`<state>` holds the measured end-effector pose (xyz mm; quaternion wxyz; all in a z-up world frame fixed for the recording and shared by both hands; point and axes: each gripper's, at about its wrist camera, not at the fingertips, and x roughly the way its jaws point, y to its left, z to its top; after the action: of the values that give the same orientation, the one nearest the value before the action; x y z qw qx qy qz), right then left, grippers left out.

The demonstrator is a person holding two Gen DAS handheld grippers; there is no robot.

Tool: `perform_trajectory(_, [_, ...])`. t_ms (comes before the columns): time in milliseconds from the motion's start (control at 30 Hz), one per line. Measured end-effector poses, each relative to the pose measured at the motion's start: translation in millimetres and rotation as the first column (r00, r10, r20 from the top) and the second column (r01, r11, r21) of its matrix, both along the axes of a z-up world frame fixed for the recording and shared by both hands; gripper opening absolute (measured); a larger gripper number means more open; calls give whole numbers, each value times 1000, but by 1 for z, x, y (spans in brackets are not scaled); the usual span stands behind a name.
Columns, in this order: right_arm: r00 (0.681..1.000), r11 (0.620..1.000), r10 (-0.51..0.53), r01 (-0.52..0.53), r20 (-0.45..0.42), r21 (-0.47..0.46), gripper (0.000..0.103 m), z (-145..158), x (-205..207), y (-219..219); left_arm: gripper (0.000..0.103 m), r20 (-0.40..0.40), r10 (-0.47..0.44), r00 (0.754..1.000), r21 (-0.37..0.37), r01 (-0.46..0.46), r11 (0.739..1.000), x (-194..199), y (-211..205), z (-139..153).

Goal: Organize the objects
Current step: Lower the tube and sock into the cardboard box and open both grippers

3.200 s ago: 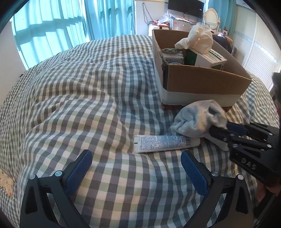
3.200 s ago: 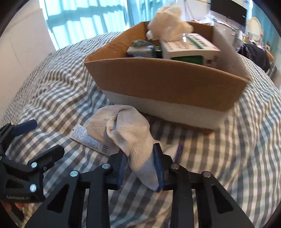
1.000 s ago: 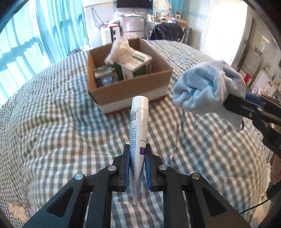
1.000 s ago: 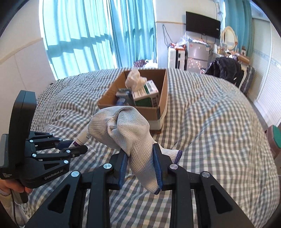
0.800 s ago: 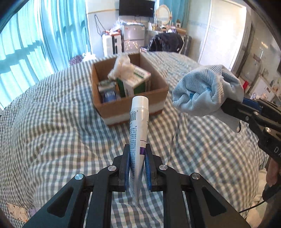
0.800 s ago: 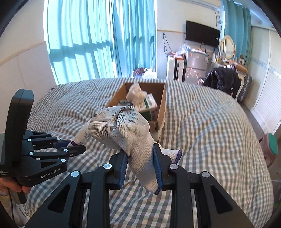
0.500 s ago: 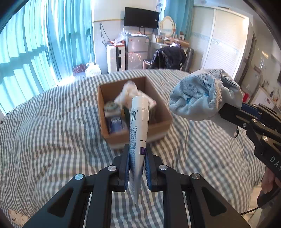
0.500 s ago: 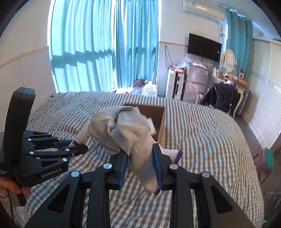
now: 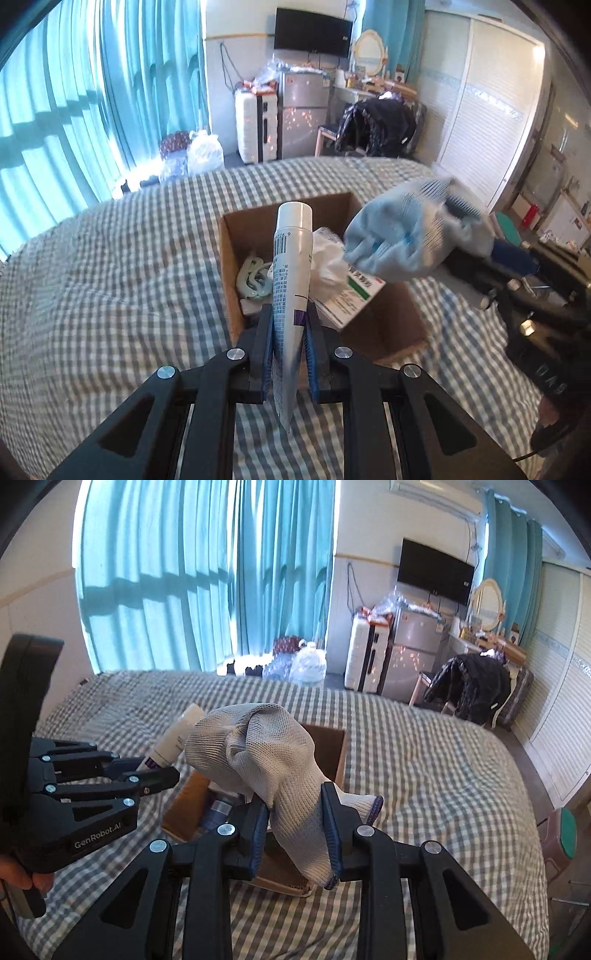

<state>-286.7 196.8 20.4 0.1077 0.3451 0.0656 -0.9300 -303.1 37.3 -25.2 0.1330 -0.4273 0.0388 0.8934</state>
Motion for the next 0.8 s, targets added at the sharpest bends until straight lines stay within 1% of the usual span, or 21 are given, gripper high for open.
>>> perform_trajectory(100, [998,1000,7,-7,58,4,27,-28,-27,-5,15,25,5,1000,11,-5,1000,-22,1,-22])
perform_trajectory(167, [996,1000,4,-5,86,3,27,-45,-43,-9,15,35,9,999,2,-9,1000,-36,4,-35])
perform_trajectory(233, [995,1000,9,-8,102,-5,27,-58,-60,-12,15,48,9,999,-2,-9,1000,-47,4,-47])
perform_trajectory(300, [995,1000,8,-9,104,7,27,-67,-75,-19,15,55,6,998,-6,-6,1000,-52,4,-55])
perform_trajectory(367, [995,1000,0,-2,104,20,27,-71,-92,-21,15,58,9,998,-4,-8,1000,-58,5,-61])
perform_trajectory(467, [995,1000,-6,4,102,20,27,-74,-115,-22,15,71,8,997,22,-10,1000,-66,0,-69])
perform_trajectory(533, [995,999,-10,7,96,32,27,-75,-127,-22,15,63,6,998,12,-6,1000,-69,0,-73])
perform_trajectory(633, [996,999,-23,19,90,38,27,-77,-140,-22,15,37,-9,999,-41,11,999,-71,8,-79])
perform_trajectory(733, [995,999,-37,34,90,34,27,-78,-147,-19,15,66,-22,998,-4,22,1000,-72,11,-89])
perform_trajectory(800, [996,999,-31,30,85,16,29,-75,-146,-18,15,53,-36,998,-9,36,999,-70,14,-90])
